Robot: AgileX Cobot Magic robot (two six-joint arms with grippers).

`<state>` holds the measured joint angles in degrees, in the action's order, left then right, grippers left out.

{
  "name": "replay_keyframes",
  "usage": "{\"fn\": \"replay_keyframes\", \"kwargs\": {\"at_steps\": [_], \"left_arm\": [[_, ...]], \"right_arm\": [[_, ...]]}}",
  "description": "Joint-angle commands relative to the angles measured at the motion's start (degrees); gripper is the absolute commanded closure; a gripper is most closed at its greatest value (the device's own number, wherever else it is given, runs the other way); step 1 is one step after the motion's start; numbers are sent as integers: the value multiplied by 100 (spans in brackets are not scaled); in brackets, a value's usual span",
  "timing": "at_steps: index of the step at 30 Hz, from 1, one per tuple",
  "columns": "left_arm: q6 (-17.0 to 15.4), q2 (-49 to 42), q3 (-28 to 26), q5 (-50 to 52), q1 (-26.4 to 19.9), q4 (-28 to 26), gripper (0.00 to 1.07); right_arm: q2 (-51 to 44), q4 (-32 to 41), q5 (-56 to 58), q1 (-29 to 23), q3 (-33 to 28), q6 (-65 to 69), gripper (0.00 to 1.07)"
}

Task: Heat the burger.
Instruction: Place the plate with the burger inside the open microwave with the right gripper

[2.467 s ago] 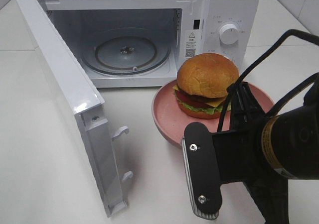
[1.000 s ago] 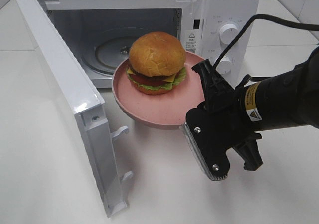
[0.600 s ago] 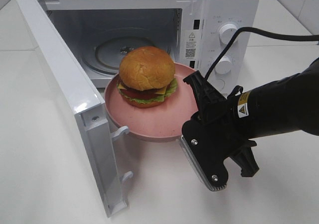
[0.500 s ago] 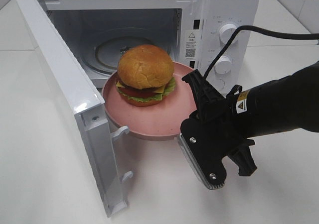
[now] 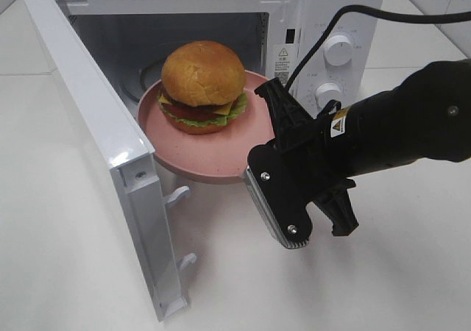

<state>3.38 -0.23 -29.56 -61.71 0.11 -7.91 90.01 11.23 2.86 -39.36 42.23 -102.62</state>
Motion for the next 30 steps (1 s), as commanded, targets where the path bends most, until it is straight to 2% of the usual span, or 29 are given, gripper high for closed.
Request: {"fn": "replay_keyframes", "kwargs": {"at_steps": [1,16,30], "left_arm": [[11,-80,-17,17,0,-11,9],[11,-80,-17,17,0,-11,9],[11,-80,-17,17,0,-6,9]], "right_arm": [[109,23,-195,17,264,-63,105],[688,23,332,17,1134,29,105],[905,23,464,23,1581,57,105]]}}
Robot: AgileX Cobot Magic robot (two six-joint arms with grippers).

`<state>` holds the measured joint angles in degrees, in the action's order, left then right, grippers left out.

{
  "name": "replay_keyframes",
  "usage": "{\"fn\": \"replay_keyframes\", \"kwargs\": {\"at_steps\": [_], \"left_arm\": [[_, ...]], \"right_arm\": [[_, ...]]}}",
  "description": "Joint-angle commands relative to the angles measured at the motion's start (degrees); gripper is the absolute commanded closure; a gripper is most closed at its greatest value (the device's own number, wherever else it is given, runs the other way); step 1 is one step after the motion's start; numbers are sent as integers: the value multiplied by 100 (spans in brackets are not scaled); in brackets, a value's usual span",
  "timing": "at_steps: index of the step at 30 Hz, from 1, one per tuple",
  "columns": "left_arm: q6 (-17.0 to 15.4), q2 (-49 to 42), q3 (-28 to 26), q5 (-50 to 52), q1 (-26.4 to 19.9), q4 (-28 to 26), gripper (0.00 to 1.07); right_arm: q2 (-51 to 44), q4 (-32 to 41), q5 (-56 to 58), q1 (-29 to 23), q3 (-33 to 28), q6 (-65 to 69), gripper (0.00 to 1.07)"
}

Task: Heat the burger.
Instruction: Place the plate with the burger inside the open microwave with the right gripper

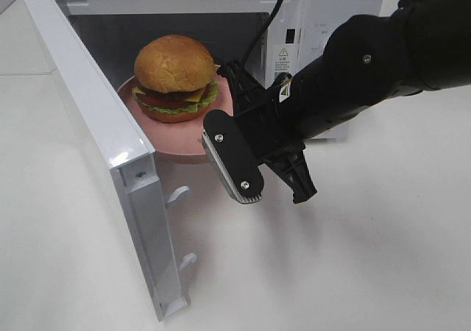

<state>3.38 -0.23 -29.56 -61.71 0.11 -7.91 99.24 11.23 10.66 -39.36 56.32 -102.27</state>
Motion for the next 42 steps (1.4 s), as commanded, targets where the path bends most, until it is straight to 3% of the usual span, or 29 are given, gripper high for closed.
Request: {"fn": "replay_keyframes", "kwargs": {"at_steps": [1,29,42], "left_arm": [[11,-80,-17,17,0,-6,9],[11,-80,-17,17,0,-6,9],[11,-80,-17,17,0,-6,9]], "right_arm": [[63,17,-235,23,275,34,105],[963,-613,74,235,1513,550,105],[1083,-659,23,487,1553,-206,105]]}}
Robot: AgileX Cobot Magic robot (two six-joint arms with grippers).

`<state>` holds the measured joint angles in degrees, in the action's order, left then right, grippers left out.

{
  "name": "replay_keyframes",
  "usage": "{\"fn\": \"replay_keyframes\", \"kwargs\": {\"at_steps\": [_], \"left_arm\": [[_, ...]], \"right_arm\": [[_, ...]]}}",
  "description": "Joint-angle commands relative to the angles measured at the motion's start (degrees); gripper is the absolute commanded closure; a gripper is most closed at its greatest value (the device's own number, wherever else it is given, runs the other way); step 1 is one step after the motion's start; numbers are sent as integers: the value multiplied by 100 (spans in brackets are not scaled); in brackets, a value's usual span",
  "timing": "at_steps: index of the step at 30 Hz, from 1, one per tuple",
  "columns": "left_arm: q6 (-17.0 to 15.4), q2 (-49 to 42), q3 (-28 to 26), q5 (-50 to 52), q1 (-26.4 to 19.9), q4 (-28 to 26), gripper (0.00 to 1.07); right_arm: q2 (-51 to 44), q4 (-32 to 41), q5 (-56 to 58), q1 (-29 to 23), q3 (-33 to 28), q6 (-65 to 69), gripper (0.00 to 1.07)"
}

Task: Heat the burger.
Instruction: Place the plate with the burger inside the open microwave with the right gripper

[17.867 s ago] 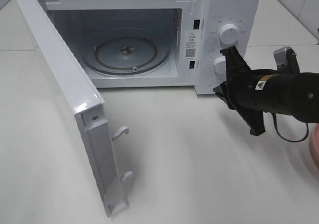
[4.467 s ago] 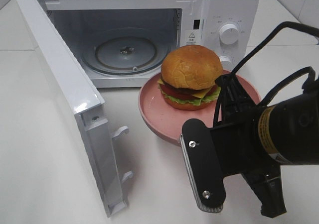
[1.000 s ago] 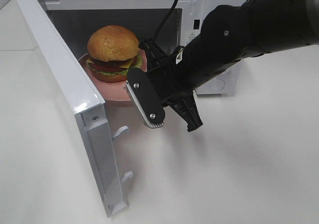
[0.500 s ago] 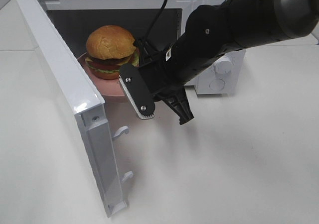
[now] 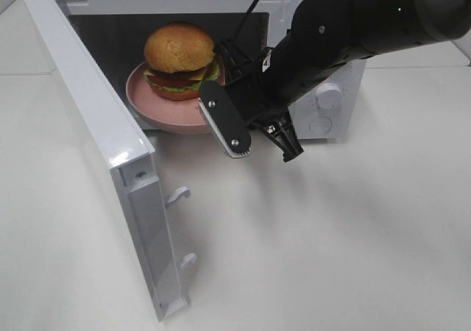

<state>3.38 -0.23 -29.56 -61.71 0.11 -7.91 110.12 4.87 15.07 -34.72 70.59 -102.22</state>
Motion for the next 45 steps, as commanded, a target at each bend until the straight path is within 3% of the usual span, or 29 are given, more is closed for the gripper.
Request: {"fn": "replay_keyframes", "kwargs": {"at_steps": [1,8,24,31,45], "left_arm": [[11,-80,-17,17,0,-6,9],[11,-80,-17,17,0,-6,9],[11,-80,-17,23,0,74,9],[11,-80,-17,23,0,86,9],[11,-80,-17,23,0,97,9]], "right_arm": [[-6,-23,-418,23,126,-212,105],[286,-80,-481,23,264,-281,105],[1100,-143,17,23,1667,-6,105],[1490,-567,613,92,2469,304,104],[1828,-745,630,92,2888,630,103]]}}
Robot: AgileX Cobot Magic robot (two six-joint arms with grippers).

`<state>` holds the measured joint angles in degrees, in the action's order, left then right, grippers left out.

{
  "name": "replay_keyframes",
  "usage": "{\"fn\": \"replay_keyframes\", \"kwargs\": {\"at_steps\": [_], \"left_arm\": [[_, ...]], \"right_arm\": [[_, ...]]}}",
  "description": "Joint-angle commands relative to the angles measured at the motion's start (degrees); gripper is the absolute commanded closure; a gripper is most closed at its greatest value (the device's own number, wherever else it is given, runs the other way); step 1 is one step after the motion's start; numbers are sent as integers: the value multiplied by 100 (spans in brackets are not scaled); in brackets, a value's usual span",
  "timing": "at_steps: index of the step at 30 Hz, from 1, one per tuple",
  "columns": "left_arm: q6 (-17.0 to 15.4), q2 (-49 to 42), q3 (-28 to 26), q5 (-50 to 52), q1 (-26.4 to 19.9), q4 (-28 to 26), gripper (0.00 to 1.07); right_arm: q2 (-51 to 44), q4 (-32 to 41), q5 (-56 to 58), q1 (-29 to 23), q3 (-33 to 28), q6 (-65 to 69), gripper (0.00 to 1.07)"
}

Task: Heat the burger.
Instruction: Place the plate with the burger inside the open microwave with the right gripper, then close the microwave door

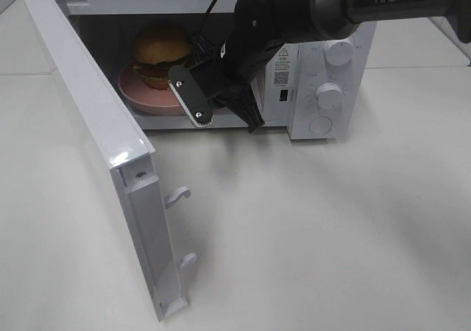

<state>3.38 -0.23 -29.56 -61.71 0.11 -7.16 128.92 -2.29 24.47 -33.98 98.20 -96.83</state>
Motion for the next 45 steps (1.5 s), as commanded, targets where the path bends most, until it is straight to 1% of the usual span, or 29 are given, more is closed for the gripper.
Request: {"fn": "replay_keyframes", "kwargs": {"at_steps": [1,6,11,12,13,15,16,18,19,20,21,23,26,28,32,34,37,39,42,43,44,45], "left_arm": [[11,-80,-17,23,0,23,9],[11,-80,-17,23,0,17,9],[11,-80,-17,23,0,17,9],[11,-80,-17,23,0,17,9],[11,-80,-17,23,0,17,9],[11,-80,-17,23,0,17,9],[11,-80,-17,23,0,17,9],[11,-80,-17,23,0,17,9],[11,-80,-17,23,0,17,9],[11,-80,-17,23,0,17,9],[11,-80,-17,23,0,17,9],[11,-80,-17,23,0,17,9],[11,-80,-17,23,0,17,9],[11,-80,-17,23,0,17,9],[11,-80,-17,23,0,17,9],[11,-80,-17,23,0,17,9],[11,-80,-17,23,0,17,9],[11,-80,-17,23,0,17,9],[11,-80,-17,23,0,17,9],[11,-80,-17,23,0,17,9],[11,-80,-17,23,0,17,9],[11,-80,-17,23,0,17,9]], "right_arm": [[-52,-74,-309,17,143,92,103],[-52,-367,-304,17,166,372,101],[-52,-533,-298,17,166,670,96],[-52,-613,-298,17,166,779,93],[-52,-613,-298,17,166,779,93],[-52,-619,-298,17,166,871,87],[-52,-619,-298,17,166,871,87],[-63,-619,-298,17,155,1020,79],[-63,-619,-298,17,155,1020,79],[-74,-619,-304,17,120,1117,74],[-74,-619,-304,17,120,1117,74],[-201,-682,-418,17,-160,1117,65],[-258,-745,-493,17,-269,1117,64],[-418,-762,-773,17,-550,1163,63],[-579,-762,-905,17,-756,1220,63],[-796,-762,-1020,17,-997,1266,63],[-854,-762,-1026,17,-1071,1266,62],[-1077,-768,-1066,17,-1409,1266,59],[-1134,-768,-1089,17,-1495,1266,58],[-1272,-768,-1180,17,-1713,1278,54],[-1329,-768,-1249,11,-1805,1306,51],[-1329,-768,-1249,11,-1805,1306,51]]}}
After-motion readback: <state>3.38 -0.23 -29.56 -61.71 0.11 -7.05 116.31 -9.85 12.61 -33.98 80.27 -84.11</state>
